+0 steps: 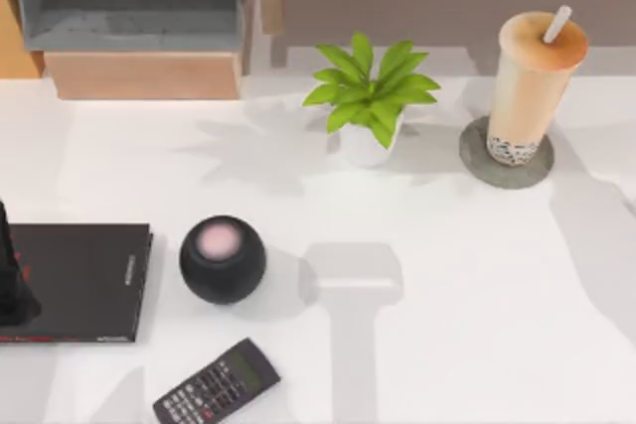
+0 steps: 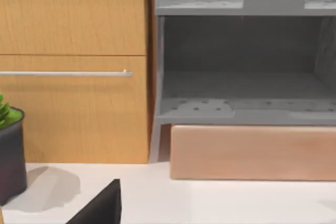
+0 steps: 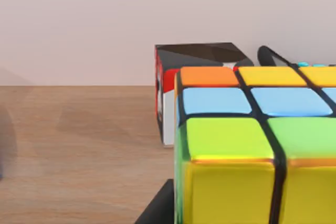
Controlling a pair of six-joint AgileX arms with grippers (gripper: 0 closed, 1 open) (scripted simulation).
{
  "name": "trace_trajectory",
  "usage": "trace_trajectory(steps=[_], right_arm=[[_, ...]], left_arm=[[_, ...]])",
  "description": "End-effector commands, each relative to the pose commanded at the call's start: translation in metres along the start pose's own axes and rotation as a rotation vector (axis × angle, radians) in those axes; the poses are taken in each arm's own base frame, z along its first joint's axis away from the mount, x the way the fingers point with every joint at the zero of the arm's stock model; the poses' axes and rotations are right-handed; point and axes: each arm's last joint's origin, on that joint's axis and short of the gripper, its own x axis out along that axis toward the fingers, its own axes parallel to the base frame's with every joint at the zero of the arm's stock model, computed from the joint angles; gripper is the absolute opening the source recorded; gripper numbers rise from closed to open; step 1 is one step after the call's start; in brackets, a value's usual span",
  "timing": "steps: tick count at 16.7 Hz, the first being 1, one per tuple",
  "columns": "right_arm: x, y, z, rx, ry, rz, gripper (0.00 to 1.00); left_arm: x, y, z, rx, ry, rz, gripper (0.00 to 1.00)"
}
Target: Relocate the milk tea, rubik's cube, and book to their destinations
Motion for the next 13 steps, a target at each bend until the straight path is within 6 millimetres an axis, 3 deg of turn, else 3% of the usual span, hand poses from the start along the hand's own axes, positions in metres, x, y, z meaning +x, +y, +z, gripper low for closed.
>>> trace_trajectory(steps=[12,13], right_arm=[[0.0000,0.0000,0.0000,0.000,0.000,0.000,0.98],[0.0000,0.0000,0.0000,0.000,0.000,0.000,1.00]], left_arm=[[0.0000,0.0000,0.0000,0.000,0.000,0.000,1.00],[0.0000,0.0000,0.0000,0.000,0.000,0.000,1.00]])
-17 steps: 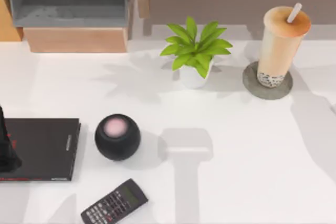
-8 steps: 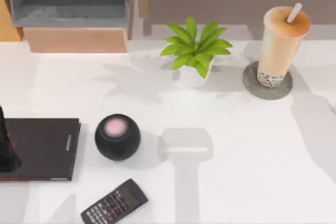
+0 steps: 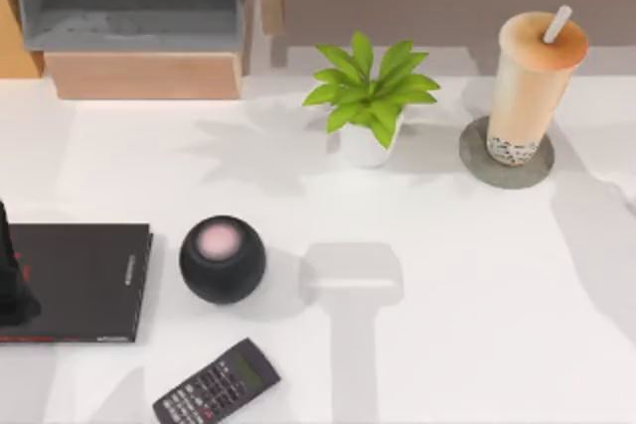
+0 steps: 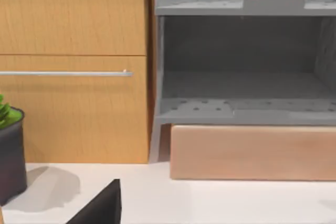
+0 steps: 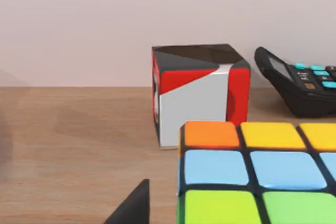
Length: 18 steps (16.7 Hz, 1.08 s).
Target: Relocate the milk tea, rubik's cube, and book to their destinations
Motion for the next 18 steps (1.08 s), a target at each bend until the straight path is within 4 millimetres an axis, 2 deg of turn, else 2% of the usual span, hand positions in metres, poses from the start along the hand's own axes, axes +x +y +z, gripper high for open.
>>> trace_trajectory(steps=[9,15,18], right_arm=[[-0.001,0.001,0.000,0.000,-0.001,0.003,1.00],[-0.029,0.001,-0.001,-0.001,0.002,0.003,1.00],[-0.030,0.001,0.000,0.000,0.000,0.003,1.00]], left_arm=[[0.000,0.000,0.000,0.000,0.000,0.000,1.00],[0.000,0.000,0.000,0.000,0.000,0.000,1.00],[0.000,0.000,0.000,0.000,0.000,0.000,1.00]])
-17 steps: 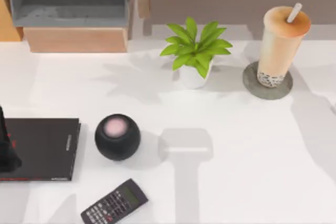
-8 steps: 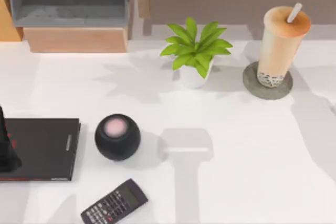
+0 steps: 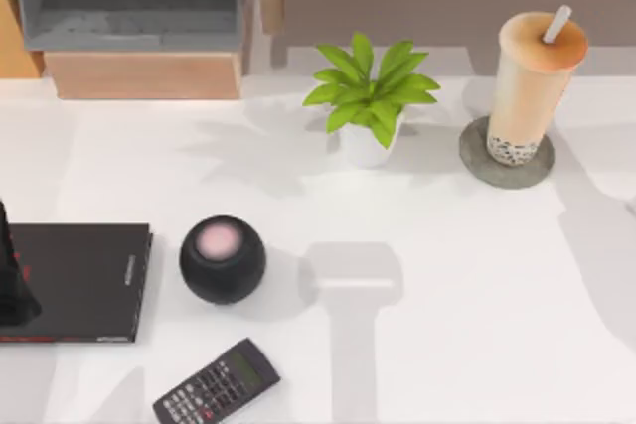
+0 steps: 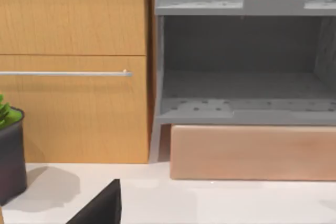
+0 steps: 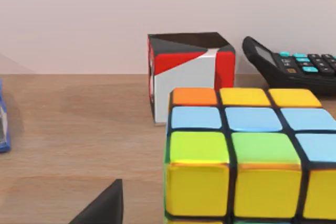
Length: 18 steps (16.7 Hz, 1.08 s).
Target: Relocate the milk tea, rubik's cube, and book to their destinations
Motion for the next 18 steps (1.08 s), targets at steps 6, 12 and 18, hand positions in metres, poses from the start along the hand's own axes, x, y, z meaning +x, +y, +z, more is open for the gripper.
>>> trace_trajectory(steps=[6,12,18], right_arm=[[-0.019,-0.016,0.006,-0.001,0.002,-0.007,1.00],[-0.127,-0.064,0.006,-0.005,0.005,-0.004,1.00],[-0.270,-0.107,-0.079,-0.003,-0.013,-0.001,1.00]], left_arm=[[0.000,0.000,0.000,0.000,0.000,0.000,1.00],[0.000,0.000,0.000,0.000,0.000,0.000,1.00],[0.000,0.000,0.000,0.000,0.000,0.000,1.00]])
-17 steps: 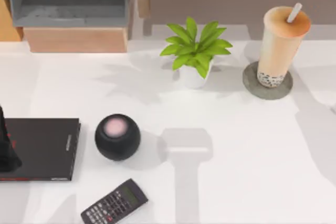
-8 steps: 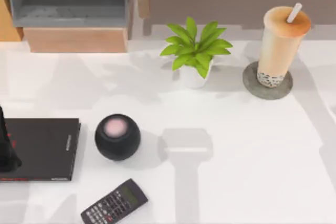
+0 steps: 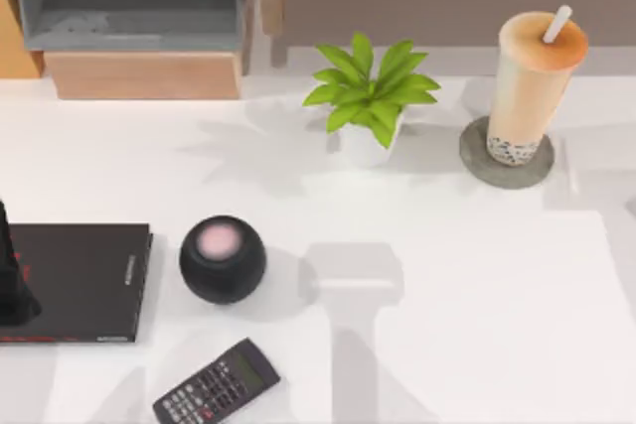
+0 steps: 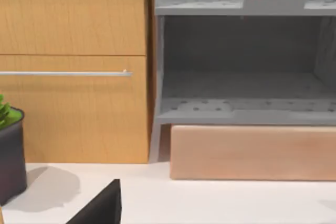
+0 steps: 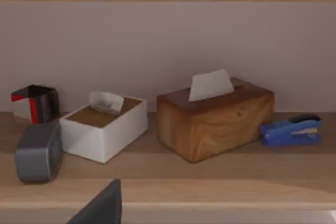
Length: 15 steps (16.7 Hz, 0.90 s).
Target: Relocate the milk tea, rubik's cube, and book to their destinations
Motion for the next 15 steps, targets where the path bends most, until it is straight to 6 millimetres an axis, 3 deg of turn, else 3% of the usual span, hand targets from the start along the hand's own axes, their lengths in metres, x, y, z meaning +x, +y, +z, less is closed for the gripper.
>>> trace_trajectory(steps=[3,7,10,15], right_arm=[[-0.038,-0.009,-0.067,0.001,0.005,0.002,1.00],[-0.053,-0.014,-0.133,0.002,0.013,0.006,1.00],[-0.054,-0.015,-0.154,0.002,0.015,0.009,1.00],[-0.055,-0.015,-0.156,0.002,0.015,0.009,1.00]], left_arm=[[0.000,0.000,0.000,0.000,0.000,0.000,1.00],[0.000,0.000,0.000,0.000,0.000,0.000,1.00],[0.000,0.000,0.000,0.000,0.000,0.000,1.00],[0.000,0.000,0.000,0.000,0.000,0.000,1.00]])
